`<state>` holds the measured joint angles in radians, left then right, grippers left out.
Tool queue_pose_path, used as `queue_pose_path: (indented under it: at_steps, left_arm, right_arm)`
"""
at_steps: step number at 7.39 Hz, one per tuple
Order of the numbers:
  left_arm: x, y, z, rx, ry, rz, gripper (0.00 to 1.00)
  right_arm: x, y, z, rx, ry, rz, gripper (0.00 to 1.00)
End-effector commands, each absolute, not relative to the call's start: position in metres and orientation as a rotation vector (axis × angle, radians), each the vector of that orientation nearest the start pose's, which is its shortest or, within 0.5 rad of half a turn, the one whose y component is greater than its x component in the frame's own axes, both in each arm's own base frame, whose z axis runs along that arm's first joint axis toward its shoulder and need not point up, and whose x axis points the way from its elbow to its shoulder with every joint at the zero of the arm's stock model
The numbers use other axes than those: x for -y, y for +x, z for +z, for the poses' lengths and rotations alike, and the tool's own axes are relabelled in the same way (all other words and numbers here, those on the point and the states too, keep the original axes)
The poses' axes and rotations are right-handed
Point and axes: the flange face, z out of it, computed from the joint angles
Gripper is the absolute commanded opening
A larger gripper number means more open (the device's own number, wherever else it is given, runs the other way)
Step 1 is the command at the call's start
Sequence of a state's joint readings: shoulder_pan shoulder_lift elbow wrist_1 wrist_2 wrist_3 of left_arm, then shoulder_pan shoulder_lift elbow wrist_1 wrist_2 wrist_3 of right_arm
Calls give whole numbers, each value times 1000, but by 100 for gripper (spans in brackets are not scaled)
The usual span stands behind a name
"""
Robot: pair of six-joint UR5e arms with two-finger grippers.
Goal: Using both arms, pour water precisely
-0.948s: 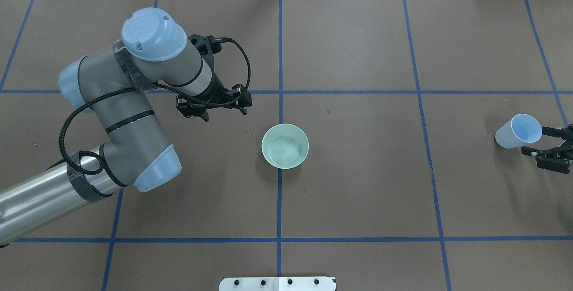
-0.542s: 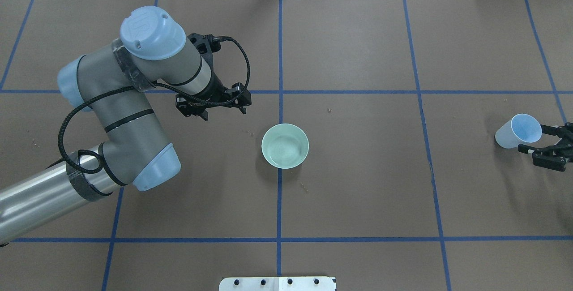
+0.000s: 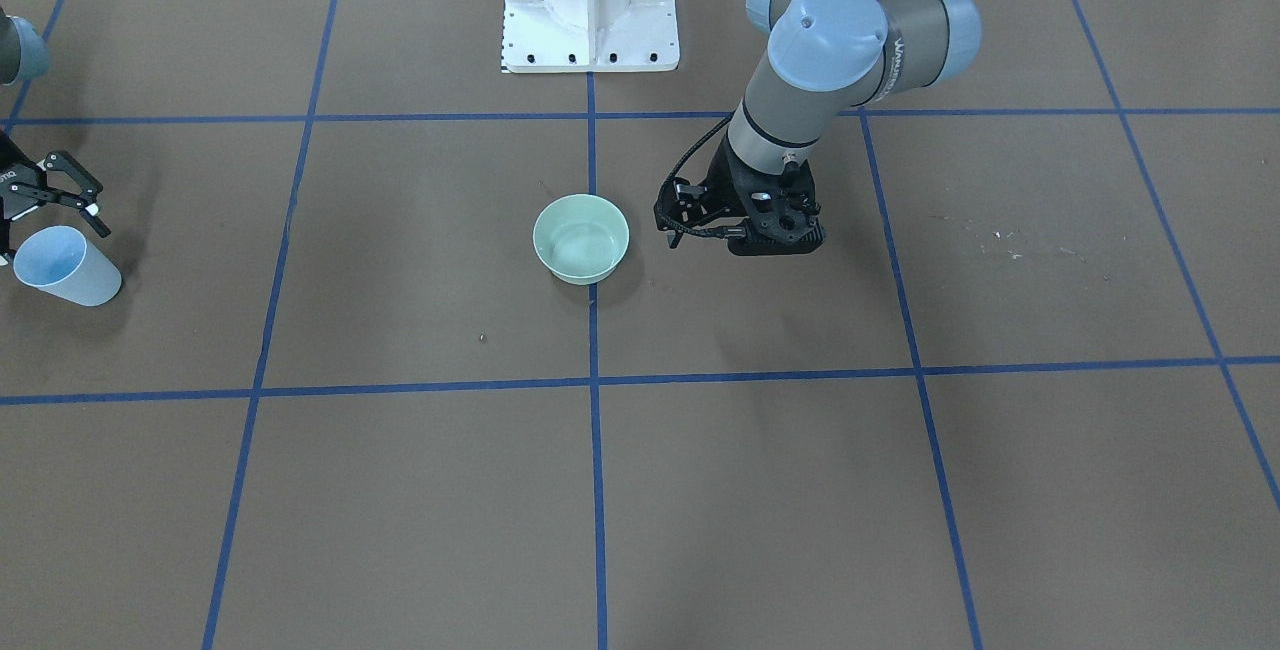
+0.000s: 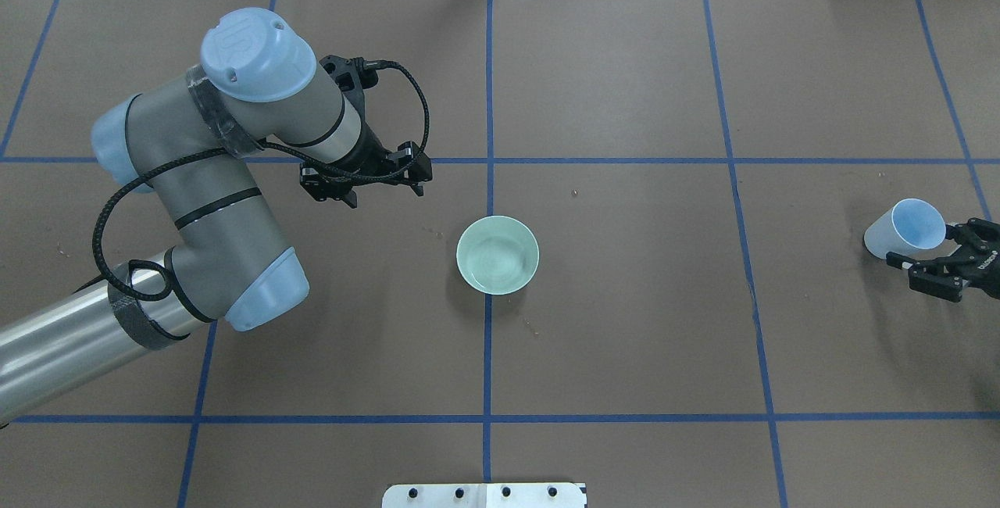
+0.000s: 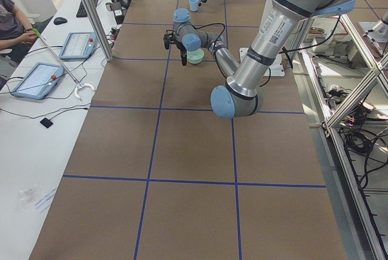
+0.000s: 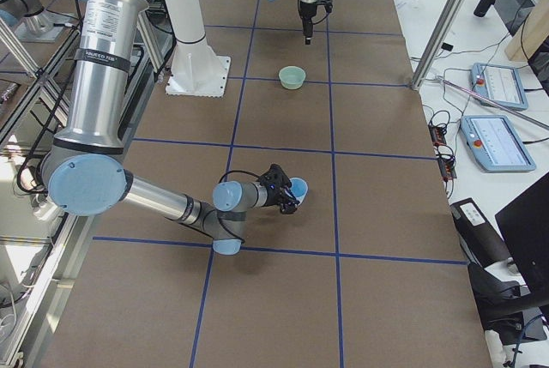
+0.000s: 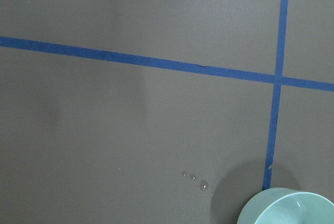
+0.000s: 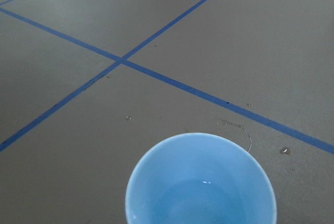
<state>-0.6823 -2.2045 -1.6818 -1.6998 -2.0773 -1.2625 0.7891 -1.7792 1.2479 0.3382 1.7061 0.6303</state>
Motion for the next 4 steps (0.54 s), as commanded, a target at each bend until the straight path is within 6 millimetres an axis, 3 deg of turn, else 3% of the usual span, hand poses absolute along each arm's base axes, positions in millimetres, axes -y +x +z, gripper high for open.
queue_pose_path:
  at_steps: [1, 4]
  left_arm:
    - [487, 462, 223, -975, -10, -126, 99]
    - [485, 448, 228, -978, -3, -133, 99]
  right_arm:
    - [347, -178, 696, 972, 1000, -205, 93]
    - [349, -179, 700, 960, 1008, -196, 93]
